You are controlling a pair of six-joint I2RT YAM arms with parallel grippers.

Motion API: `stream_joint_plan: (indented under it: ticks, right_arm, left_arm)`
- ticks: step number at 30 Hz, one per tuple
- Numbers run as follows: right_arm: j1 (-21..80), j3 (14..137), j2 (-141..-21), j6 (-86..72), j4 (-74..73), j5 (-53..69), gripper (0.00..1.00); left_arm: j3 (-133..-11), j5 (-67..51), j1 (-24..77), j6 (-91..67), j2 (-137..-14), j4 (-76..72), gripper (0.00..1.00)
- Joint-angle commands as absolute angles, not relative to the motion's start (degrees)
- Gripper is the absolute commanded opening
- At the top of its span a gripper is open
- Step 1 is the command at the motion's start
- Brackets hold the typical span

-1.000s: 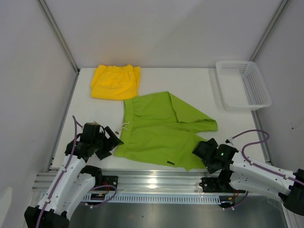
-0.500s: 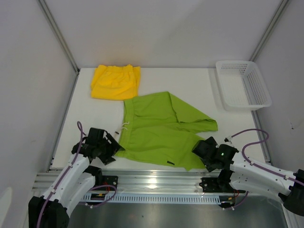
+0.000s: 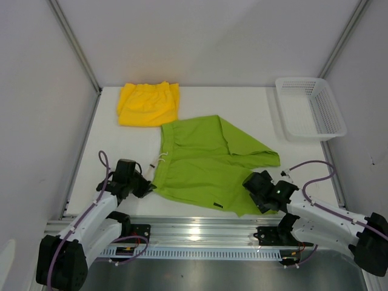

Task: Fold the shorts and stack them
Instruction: Flatten the shorts out

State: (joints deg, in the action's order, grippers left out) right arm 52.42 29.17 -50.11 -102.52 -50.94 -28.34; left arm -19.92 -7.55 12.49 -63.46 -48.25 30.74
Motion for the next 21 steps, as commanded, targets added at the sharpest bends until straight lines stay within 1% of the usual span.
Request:
stream_joint_plan:
  ticks: [1, 5, 7, 11, 14, 16, 21]
  right_arm:
    - [48.1, 27.3, -53.9, -94.9, -39.2, -25.7, 0.82]
    - [45.4, 26.6, -57.6, -92.3, -33.9, -23.1, 0.75]
    - [43.3, 26.8, -60.2, -89.6, -31.2, -22.0, 0.71]
    - [36.2, 27.2, -65.3, -84.5, -25.1, -18.8, 0.66]
    - [33.2, 28.4, -70.9, -81.1, -21.2, -17.1, 0.64]
    - [30.8, 30.3, -74.0, -79.5, -18.6, -16.5, 0.59]
    - [27.3, 35.8, -84.4, -73.5, -13.6, -15.0, 0.59]
  left_arm:
    - [-18.1, -5.1, 12.8, -66.1, -46.0, 24.0, 0.00]
    - [-17.1, -0.4, 12.8, -68.0, -42.9, 23.7, 0.00]
    - [-15.9, 0.7, 12.8, -68.1, -41.1, 20.9, 0.00]
    - [-15.6, 2.0, 12.7, -65.7, -40.7, 17.4, 0.00]
    - [-16.3, 4.6, 12.7, -69.2, -42.4, 19.7, 0.00]
    - [-16.6, 6.1, 12.7, -71.3, -43.5, 19.8, 0.00]
    - [-16.5, 6.9, 12.7, -70.6, -50.4, 10.2, 0.00]
